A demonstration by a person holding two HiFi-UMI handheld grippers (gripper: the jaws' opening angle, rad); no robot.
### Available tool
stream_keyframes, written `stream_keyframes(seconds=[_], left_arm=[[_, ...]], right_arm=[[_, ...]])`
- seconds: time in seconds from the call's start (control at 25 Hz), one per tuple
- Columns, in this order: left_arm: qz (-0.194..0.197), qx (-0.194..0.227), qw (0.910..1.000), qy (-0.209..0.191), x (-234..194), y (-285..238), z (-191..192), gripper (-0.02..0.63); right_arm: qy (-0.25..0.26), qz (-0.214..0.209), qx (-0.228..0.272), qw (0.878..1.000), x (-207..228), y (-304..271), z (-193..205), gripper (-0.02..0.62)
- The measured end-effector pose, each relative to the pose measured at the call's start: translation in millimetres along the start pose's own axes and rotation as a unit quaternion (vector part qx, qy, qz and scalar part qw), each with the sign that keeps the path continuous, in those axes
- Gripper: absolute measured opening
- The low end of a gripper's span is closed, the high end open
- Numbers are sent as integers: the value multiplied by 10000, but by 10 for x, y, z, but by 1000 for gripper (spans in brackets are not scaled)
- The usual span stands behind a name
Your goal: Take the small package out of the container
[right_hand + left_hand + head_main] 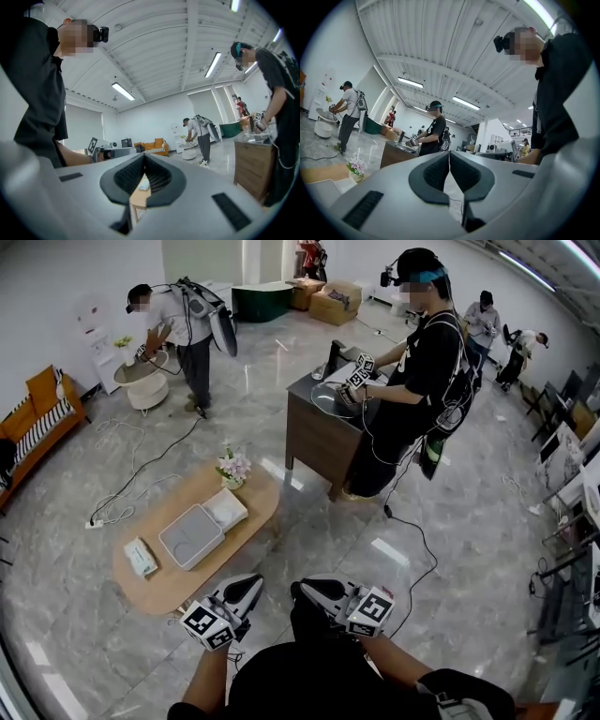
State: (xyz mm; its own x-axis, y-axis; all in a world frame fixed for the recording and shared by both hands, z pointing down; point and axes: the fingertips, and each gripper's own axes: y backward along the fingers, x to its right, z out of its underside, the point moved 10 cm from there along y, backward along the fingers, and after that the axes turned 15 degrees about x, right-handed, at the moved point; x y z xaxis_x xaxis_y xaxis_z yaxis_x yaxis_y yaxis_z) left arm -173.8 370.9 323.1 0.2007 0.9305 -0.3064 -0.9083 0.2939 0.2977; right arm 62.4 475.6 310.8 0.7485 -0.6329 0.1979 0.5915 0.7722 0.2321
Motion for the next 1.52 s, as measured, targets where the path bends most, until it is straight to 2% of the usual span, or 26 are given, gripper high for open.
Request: stream_keyframes(seconds=[0.28,0.56,0.8,1.0,1.16,1.36,1.52], left_arm=[[-309,-7,9994,-163,-584,-452,-72,18],[-834,90,9961,-289,-1129,-1007,-190,18],[-1316,102,9902,-452,-1549,-1323,-172,18],[-1771,231,9833,-349,-1829,-1433,-71,18],[-1990,48,9792,-404,-2058,-1434,54,18],[-2409,-260,9693,-412,-2343,-1327,154,18],[-2594,-603,9623,-546,-2777,-1190,145,18]], right_arm=[[-89,-355,61,9993,812,-492,-25,12],[-281,-927,34,9953,1689,-1001,-194,12],[-397,-1410,-74,9892,2374,-1369,-174,12],[-576,-1778,-96,9823,2824,-1663,-67,12],[-734,-1779,-290,9809,3140,-1864,152,12],[-946,-1808,-664,9767,3346,-2126,420,12],[-898,-1869,-884,9743,3463,-2527,558,12]])
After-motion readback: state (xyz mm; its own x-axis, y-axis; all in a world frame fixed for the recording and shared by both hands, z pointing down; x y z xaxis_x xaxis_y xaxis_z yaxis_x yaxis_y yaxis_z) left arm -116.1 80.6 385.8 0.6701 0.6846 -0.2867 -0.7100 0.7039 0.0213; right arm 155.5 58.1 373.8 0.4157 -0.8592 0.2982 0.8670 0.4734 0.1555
